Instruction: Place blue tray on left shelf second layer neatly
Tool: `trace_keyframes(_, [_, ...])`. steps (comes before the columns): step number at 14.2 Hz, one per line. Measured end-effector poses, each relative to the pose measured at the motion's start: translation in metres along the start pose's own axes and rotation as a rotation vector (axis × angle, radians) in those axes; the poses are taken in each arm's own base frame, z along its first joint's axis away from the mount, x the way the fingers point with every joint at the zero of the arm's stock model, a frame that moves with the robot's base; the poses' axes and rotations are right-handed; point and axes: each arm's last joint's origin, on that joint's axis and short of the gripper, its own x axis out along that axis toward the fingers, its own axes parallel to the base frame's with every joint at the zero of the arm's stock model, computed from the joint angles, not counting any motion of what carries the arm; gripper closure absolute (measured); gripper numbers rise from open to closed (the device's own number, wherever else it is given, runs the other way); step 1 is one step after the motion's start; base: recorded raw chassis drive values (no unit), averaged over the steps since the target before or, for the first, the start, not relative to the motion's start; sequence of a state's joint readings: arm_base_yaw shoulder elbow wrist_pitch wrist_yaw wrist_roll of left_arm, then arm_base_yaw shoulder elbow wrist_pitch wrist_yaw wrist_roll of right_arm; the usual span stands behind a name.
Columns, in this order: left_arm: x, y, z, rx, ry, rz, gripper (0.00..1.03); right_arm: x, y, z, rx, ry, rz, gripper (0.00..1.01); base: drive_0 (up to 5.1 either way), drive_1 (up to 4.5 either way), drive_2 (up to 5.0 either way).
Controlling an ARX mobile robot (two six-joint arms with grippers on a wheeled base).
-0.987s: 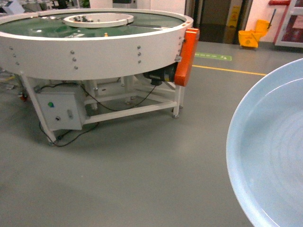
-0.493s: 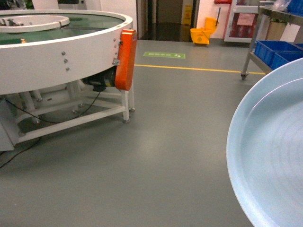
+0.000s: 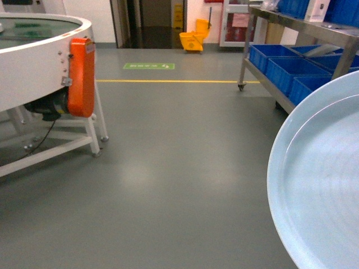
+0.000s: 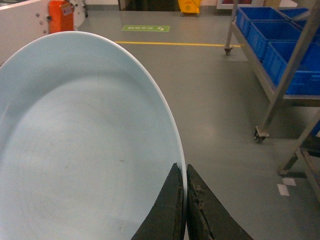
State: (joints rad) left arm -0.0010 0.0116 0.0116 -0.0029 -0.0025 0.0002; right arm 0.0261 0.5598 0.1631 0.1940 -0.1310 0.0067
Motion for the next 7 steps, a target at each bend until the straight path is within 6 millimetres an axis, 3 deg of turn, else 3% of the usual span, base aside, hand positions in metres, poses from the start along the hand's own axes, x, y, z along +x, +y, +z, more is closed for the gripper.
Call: trace_keyframes(7, [0.0, -0.0001, -0.0001, 0.0, 0.001, -0.003, 0.05, 0.0, 0.0, -0.0001, 0.0, 0.001, 0.0, 0.99, 2.8, -1.43, -5.8])
